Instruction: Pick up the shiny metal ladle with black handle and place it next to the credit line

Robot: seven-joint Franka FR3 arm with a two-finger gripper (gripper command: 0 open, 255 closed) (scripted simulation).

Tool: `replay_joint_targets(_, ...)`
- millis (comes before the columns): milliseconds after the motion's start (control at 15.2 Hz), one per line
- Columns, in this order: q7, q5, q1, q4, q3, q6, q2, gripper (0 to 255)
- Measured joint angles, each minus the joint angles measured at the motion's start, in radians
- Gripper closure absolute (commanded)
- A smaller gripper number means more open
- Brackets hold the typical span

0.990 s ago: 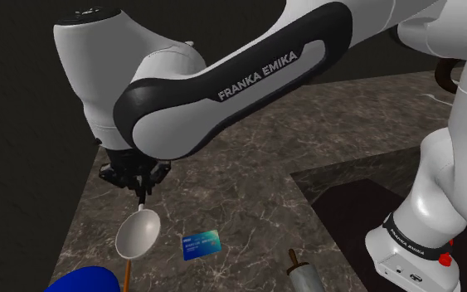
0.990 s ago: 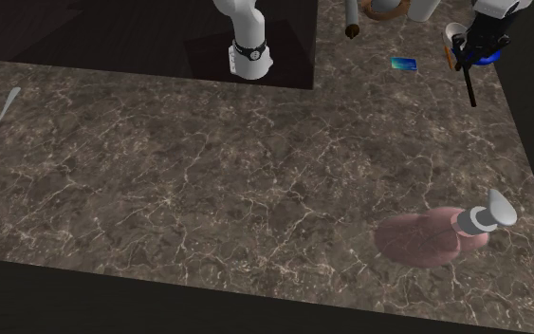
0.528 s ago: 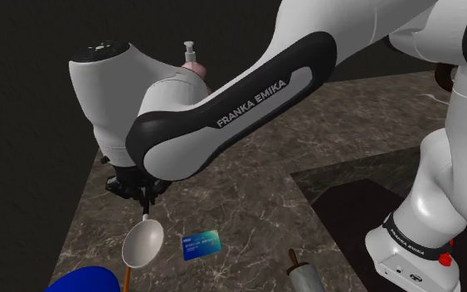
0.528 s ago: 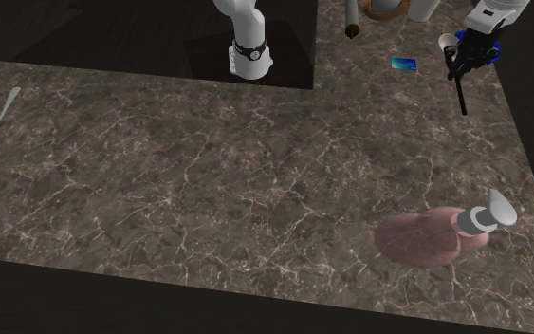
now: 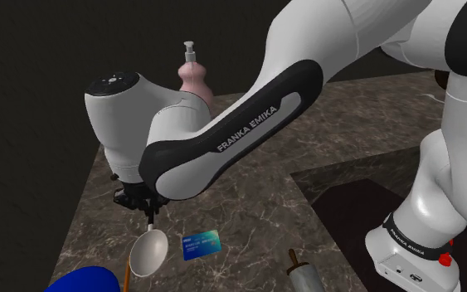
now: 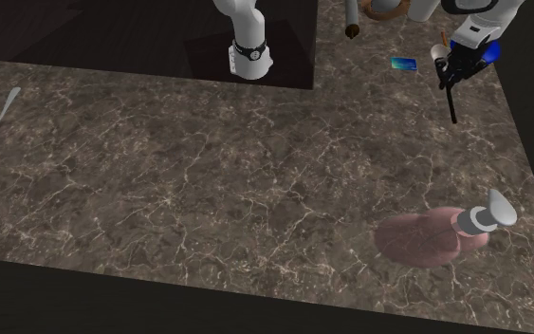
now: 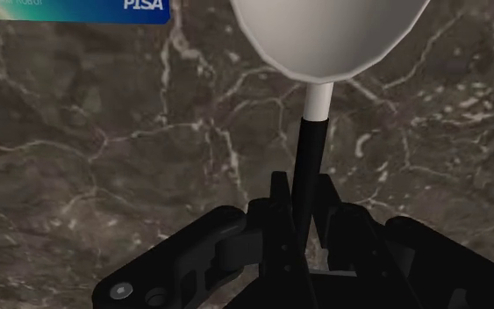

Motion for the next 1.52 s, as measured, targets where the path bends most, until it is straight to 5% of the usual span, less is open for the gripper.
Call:
replay_joint_targets(330, 0.001, -0.002, 0.000, -0.001, -0.001, 0.006, 0.005, 255)
replay_joint_targets(396, 0.001, -0.002, 0.000, -0.001, -0.001, 0.006, 0.005, 0)
replay_joint_targets(1518, -0.019, 0.030, -0.006, 0.024, 0.015, -0.087, -0.067, 0)
